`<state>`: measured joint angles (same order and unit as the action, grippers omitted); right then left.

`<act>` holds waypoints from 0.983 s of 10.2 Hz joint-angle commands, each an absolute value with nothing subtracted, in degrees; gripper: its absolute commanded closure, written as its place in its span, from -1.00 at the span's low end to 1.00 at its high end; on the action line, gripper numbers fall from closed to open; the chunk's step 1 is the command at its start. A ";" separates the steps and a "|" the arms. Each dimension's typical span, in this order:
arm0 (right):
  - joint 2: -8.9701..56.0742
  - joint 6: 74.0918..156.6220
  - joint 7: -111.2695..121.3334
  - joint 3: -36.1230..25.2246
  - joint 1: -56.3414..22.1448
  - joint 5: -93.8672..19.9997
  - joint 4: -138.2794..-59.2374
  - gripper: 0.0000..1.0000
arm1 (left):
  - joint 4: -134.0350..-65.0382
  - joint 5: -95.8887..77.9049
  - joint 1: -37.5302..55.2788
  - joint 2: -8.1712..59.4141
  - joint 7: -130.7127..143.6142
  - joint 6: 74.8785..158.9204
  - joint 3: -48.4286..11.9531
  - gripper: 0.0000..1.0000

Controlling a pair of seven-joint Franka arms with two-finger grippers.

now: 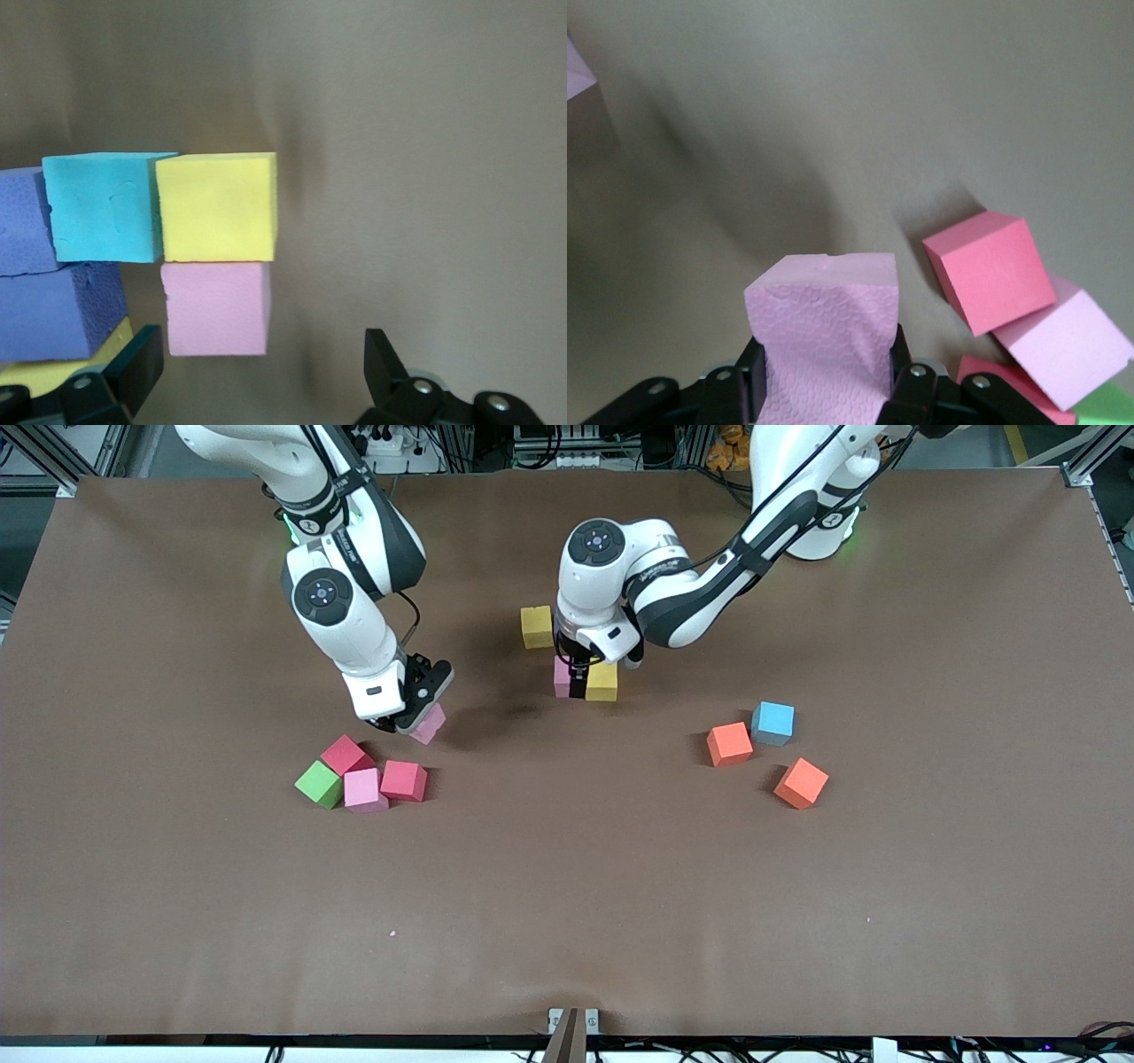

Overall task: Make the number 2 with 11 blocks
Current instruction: 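Carry the pink cube with the right gripper while the left gripper reaches orange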

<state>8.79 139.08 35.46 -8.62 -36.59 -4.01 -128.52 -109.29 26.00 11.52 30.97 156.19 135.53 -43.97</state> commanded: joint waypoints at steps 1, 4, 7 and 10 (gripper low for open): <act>8.35 140.01 40.06 -8.61 -36.83 -2.99 -129.20 0.37 | -109.69 28.48 3.12 29.27 156.21 132.64 -51.55 -1.00; 8.44 140.01 43.24 -7.22 -36.91 -3.08 -129.20 0.37 | -108.29 28.56 -3.69 29.27 147.69 127.20 -58.18 -1.00; 10.01 140.97 45.79 -3.35 -37.70 -3.25 -128.59 0.37 | -104.77 28.56 -5.18 29.27 138.89 120.33 -58.36 -1.00; 14.40 145.09 45.71 2.97 -37.61 -3.16 -127.45 0.37 | -104.33 28.48 -8.69 29.27 130.63 119.36 -58.97 -1.00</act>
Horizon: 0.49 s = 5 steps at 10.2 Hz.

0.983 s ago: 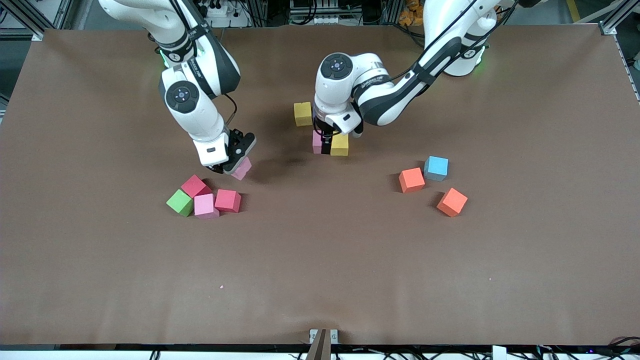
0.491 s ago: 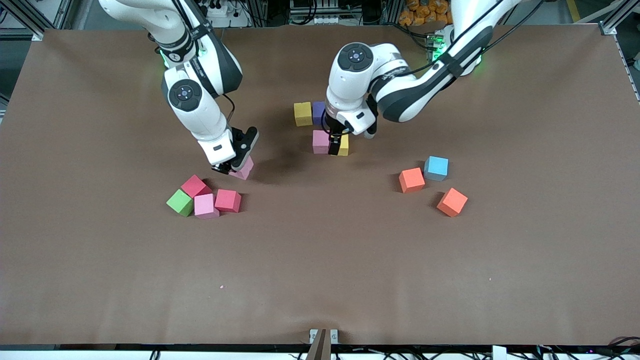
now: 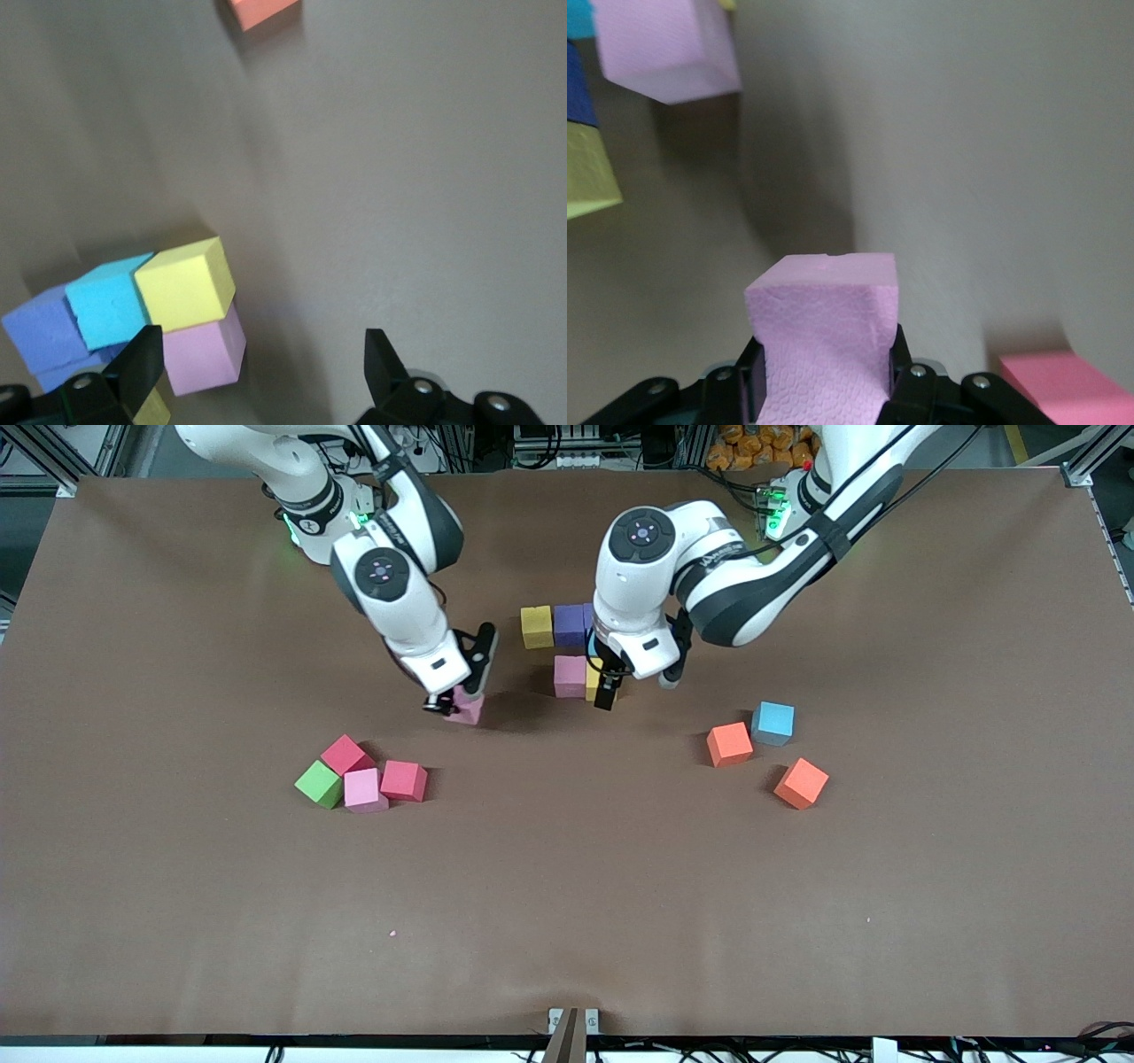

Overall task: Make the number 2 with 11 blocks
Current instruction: 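Carry the pink cube with the right gripper while the left gripper reaches orange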

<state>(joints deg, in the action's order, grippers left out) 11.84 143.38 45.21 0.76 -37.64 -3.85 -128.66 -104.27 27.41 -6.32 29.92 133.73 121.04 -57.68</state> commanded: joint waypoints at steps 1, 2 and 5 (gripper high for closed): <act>15.72 146.93 45.62 4.38 -37.70 -3.08 -127.44 0.37 | -104.15 28.48 -9.48 29.18 127.30 118.57 -58.97 -1.00; 16.86 148.35 45.79 5.61 -37.71 -2.82 -127.44 0.40 | -104.15 28.48 -11.15 29.27 124.05 117.69 -59.50 -1.00; 19.24 149.85 45.79 6.42 -38.49 0.44 -126.48 0.40 | -104.33 28.39 -16.16 29.27 114.46 115.76 -61.08 -1.00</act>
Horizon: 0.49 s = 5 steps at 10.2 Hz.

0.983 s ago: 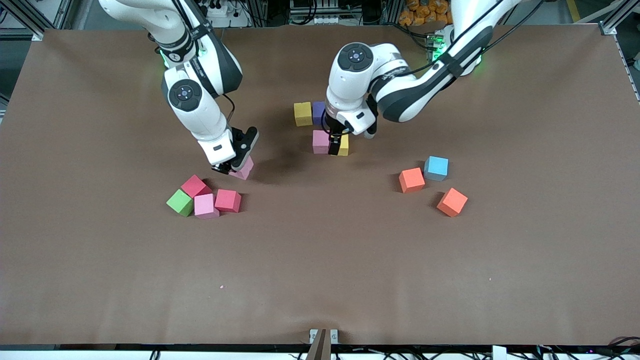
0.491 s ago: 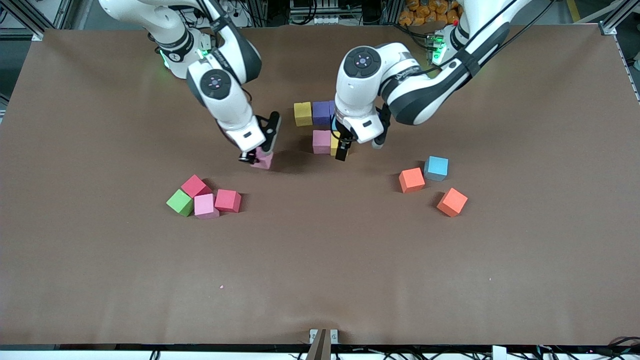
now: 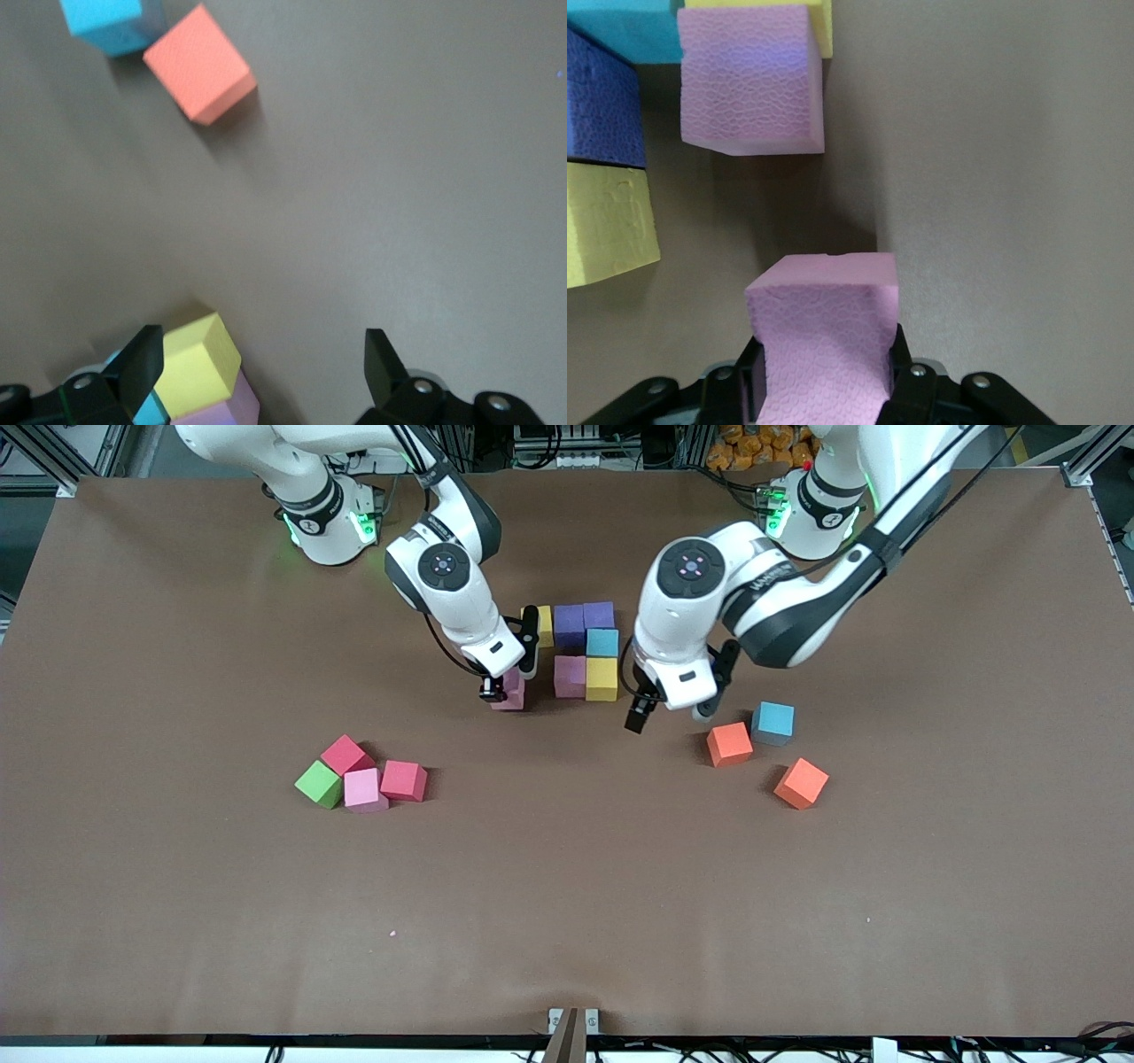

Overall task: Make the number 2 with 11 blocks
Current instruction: 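Carry the pink cube with the right gripper while the left gripper reaches orange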

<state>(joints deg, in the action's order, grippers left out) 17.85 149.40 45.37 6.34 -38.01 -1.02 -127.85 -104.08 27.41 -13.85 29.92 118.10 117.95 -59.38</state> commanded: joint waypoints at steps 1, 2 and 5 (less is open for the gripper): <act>19.86 150.38 45.70 6.42 -38.76 0.44 -126.47 0.39 | -104.33 28.39 -16.61 29.35 112.08 115.23 -61.08 -1.00; 20.73 151.69 45.18 6.50 -39.11 0.35 -126.47 0.39 | -104.41 28.39 -18.00 29.36 109.71 114.35 -61.08 -1.00; 22.58 152.84 42.98 6.85 -40.43 -0.09 -126.04 0.39 | -105.20 28.39 -20.21 29.53 102.41 111.45 -61.08 -1.00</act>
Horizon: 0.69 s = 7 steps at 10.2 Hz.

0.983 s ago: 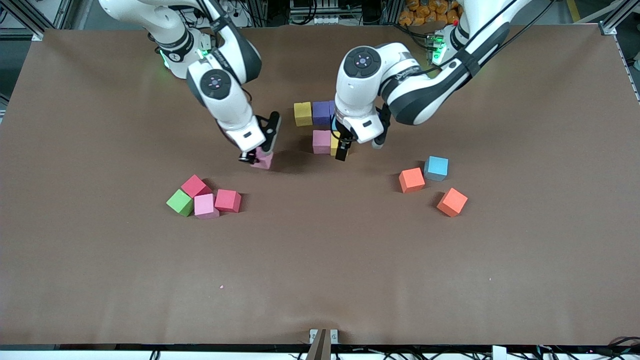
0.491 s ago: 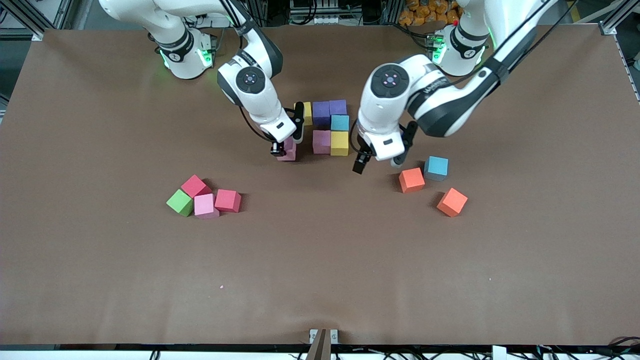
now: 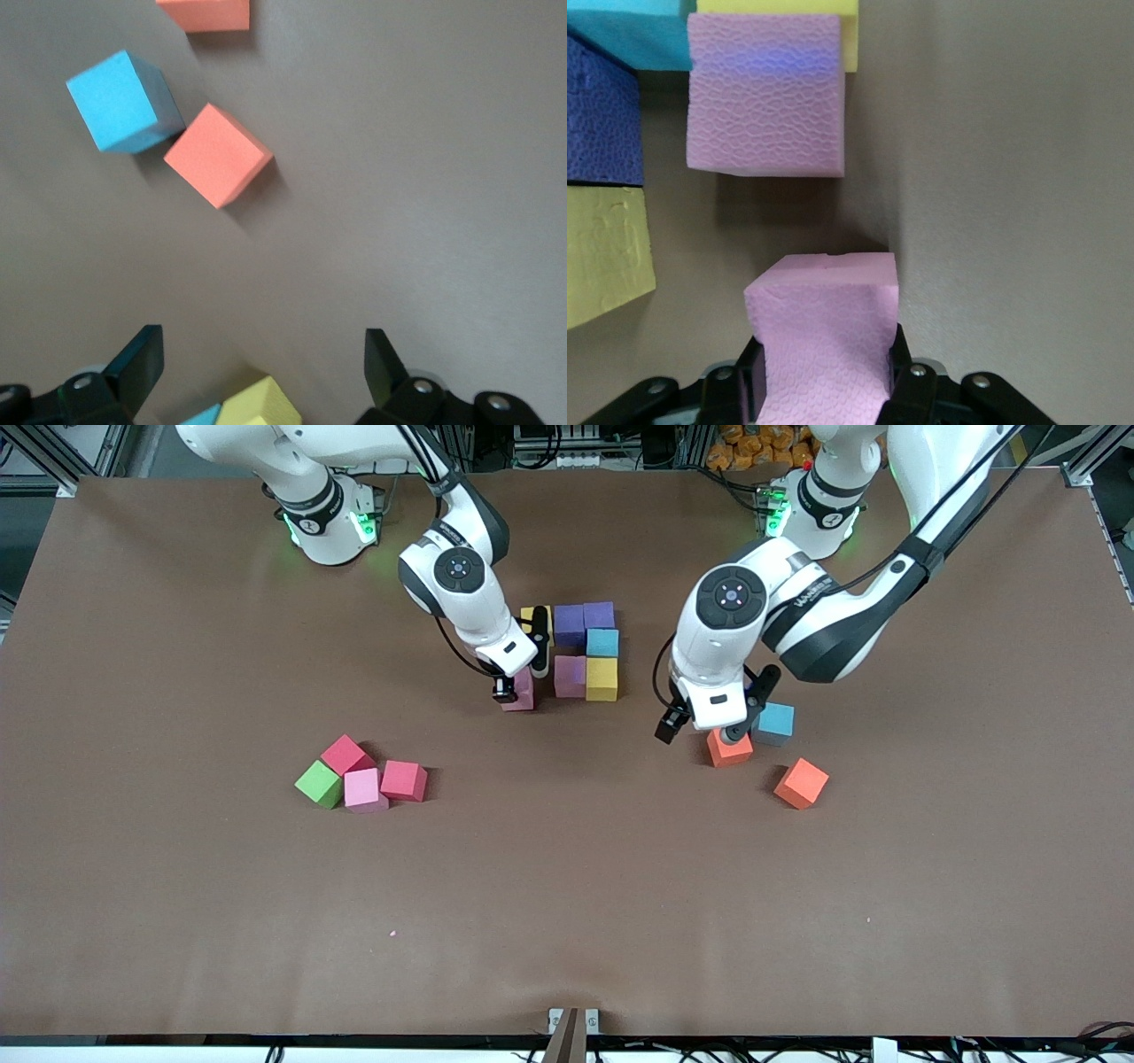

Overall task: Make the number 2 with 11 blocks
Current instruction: 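Carry the pink cube with the right gripper while the left gripper reaches orange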

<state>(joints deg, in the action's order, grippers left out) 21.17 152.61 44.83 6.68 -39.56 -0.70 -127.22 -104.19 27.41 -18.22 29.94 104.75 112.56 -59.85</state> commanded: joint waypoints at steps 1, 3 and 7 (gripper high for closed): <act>22.94 152.93 42.02 6.94 -41.04 0.00 -126.04 0.39 | -105.90 28.65 -21.08 29.79 99.78 111.45 -61.08 -1.00; 23.29 153.37 41.31 8.35 -40.96 -0.09 -125.77 0.39 | -106.26 28.65 -22.41 30.14 90.14 111.45 -61.08 -1.00; 23.29 153.37 41.04 8.52 -40.96 -0.09 -125.77 0.38 | -107.92 29.61 -24.34 30.59 73.07 112.58 -60.91 -1.00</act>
<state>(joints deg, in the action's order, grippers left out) 21.72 152.72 42.46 8.25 -40.55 -0.70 -126.56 -106.84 27.74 -22.51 30.48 77.46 112.10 -59.82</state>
